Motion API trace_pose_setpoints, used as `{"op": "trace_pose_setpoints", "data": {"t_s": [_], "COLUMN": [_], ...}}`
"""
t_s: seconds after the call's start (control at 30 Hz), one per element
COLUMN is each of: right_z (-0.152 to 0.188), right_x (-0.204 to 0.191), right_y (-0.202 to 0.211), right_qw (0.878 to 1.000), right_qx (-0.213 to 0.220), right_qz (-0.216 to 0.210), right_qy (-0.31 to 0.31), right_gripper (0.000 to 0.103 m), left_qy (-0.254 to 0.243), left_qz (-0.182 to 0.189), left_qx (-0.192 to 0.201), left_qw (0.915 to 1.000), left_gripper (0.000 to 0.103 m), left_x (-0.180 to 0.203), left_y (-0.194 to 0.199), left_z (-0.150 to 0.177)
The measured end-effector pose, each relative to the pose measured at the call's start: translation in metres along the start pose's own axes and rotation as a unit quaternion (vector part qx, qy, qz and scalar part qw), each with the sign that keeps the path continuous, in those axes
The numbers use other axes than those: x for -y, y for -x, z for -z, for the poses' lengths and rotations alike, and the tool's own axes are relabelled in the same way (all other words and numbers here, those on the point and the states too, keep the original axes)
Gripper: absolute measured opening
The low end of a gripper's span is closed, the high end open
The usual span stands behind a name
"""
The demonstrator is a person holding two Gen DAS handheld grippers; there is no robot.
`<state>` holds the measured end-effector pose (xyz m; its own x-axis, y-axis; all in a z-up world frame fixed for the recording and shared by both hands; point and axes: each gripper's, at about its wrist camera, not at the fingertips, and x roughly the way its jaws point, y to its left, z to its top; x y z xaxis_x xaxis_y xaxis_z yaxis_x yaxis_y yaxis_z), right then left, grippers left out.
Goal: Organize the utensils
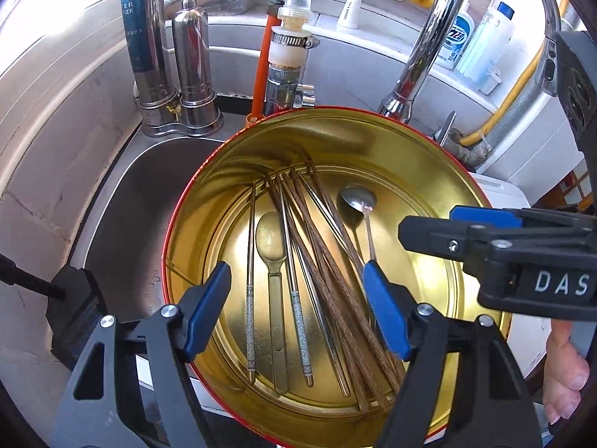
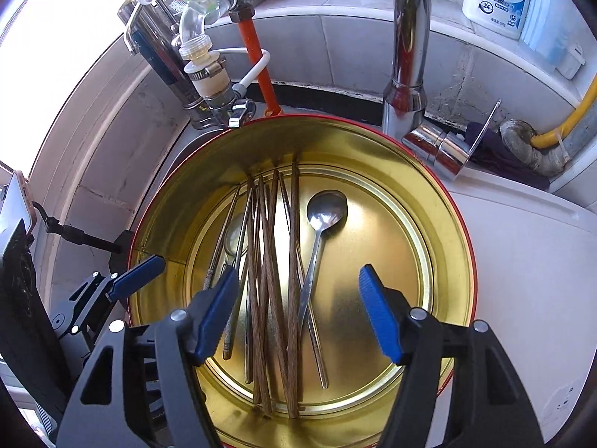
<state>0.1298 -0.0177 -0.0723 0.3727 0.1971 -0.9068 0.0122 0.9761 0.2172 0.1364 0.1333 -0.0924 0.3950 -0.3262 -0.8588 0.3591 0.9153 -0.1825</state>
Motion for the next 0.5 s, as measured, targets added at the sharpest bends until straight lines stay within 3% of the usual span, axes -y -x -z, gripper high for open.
{"op": "trace_pose_setpoints", "data": {"t_s": [0.5], "right_z": [0.0012], "right_x": [0.0007], "right_y": [0.0013], "right_qw": [1.0], "right_qx": [-0.002], "right_qz": [-0.001], "right_qy": [-0.002], "right_gripper": [0.068], "left_qy": [0.001], "left_qz": [-0.002], "left_qx": [0.001], "left_qw": [1.0], "left_gripper": [0.072], "left_x": [0.0028], "left_y": [0.0023], "left_z": [0.0017]}}
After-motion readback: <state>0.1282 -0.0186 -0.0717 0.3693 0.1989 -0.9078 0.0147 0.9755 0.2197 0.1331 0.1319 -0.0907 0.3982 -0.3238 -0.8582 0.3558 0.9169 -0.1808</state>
